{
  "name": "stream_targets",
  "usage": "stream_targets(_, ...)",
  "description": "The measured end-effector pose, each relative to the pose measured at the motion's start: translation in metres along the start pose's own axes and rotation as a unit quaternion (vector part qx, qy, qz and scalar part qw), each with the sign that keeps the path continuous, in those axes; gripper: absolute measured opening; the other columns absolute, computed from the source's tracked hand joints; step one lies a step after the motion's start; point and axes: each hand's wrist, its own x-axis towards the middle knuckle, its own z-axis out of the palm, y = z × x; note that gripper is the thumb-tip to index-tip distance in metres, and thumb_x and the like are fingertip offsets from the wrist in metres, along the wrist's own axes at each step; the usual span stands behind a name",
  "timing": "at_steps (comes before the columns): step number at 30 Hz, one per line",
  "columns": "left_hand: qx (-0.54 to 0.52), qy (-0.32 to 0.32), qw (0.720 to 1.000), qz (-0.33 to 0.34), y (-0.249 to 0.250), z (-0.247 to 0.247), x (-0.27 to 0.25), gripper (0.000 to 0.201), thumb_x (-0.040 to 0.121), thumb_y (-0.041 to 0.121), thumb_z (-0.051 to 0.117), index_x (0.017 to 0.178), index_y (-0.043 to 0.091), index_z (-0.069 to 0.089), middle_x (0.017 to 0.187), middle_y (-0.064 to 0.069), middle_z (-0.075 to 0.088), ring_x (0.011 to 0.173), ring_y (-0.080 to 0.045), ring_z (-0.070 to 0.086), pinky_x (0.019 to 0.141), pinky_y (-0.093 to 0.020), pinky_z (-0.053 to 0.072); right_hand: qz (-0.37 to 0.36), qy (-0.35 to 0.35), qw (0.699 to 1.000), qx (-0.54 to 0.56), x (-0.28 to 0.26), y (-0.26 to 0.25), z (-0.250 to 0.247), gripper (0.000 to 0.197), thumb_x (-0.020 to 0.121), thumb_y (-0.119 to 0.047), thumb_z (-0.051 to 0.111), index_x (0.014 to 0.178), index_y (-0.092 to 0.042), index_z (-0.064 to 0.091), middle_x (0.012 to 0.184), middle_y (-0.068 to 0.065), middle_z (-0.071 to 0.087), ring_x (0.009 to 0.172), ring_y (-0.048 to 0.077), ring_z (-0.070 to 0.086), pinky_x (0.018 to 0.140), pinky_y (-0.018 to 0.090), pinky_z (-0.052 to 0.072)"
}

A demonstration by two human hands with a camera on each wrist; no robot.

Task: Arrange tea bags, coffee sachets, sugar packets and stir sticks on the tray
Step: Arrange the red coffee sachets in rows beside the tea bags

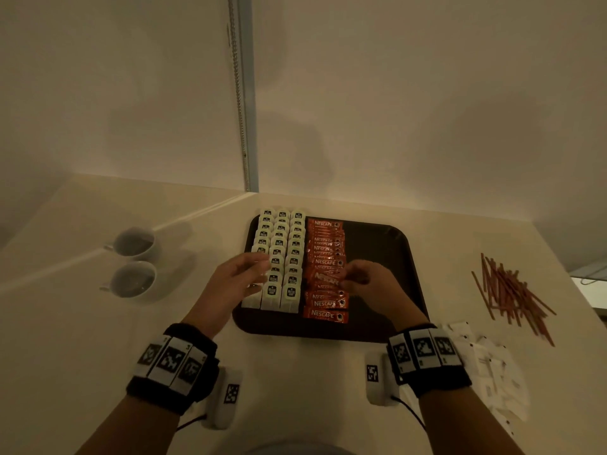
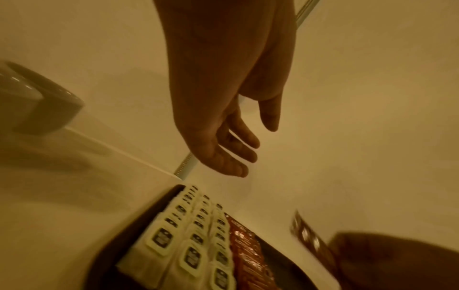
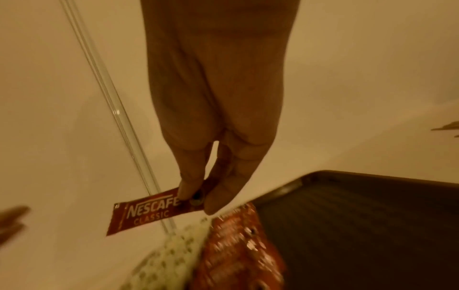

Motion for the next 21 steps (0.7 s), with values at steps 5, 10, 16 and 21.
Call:
stream_targets(5,0.020,0.045,0.998,-0.028,-0.012,-0.033,-0.009,0.017,0.097,0.016,0.050,0.102,0.015,0.066,0.098,-0.006,0.069,0.089,-0.024,0.063,0.081,-0.033,0.049,0.061,-0.050,0.994,-0.073,-0.008,0.042,0.026,0.016,0.087,-0.011,0.064,0.102,-0.015,0.066,0.116,-0.001,0.061,0.102,0.006,0.053,0.085,0.012,0.039)
stream_targets(10,0.022,0.076,0.996,-0.043,-0.023,-0.052,-0.014,0.017,0.098,0.015,0.048,0.101,0.016,0.065,0.098,-0.008,0.067,0.089,-0.026,0.062,0.079,-0.033,0.048,0.096,-0.067,0.990,-0.074,-0.009,0.059,0.050,0.018,0.087,-0.008,0.063,0.105,-0.011,0.066,0.122,0.003,0.057,0.116,0.015,0.051,0.094,0.021,0.037)
stream_targets(16,0.021,0.084,0.995,-0.048,-0.024,-0.056,-0.012,0.018,0.098,0.014,0.047,0.099,0.016,0.065,0.096,-0.008,0.067,0.086,-0.024,0.062,0.077,-0.032,0.048,0.099,-0.002,0.990,-0.103,-0.001,0.064,0.062,0.013,0.084,-0.014,0.068,0.097,-0.014,0.065,0.111,0.003,0.060,0.101,0.013,0.056,0.097,0.030,0.046)
stream_targets(21,0.024,0.082,0.995,-0.058,-0.026,-0.054,-0.009,0.018,0.098,0.014,0.047,0.099,0.016,0.065,0.098,-0.009,0.066,0.086,-0.024,0.062,0.077,-0.031,0.048,0.092,0.016,0.987,-0.131,0.000,0.065,0.062,0.012,0.083,-0.016,0.069,0.091,-0.016,0.061,0.104,0.001,0.054,0.094,0.011,0.051,0.090,0.026,0.045)
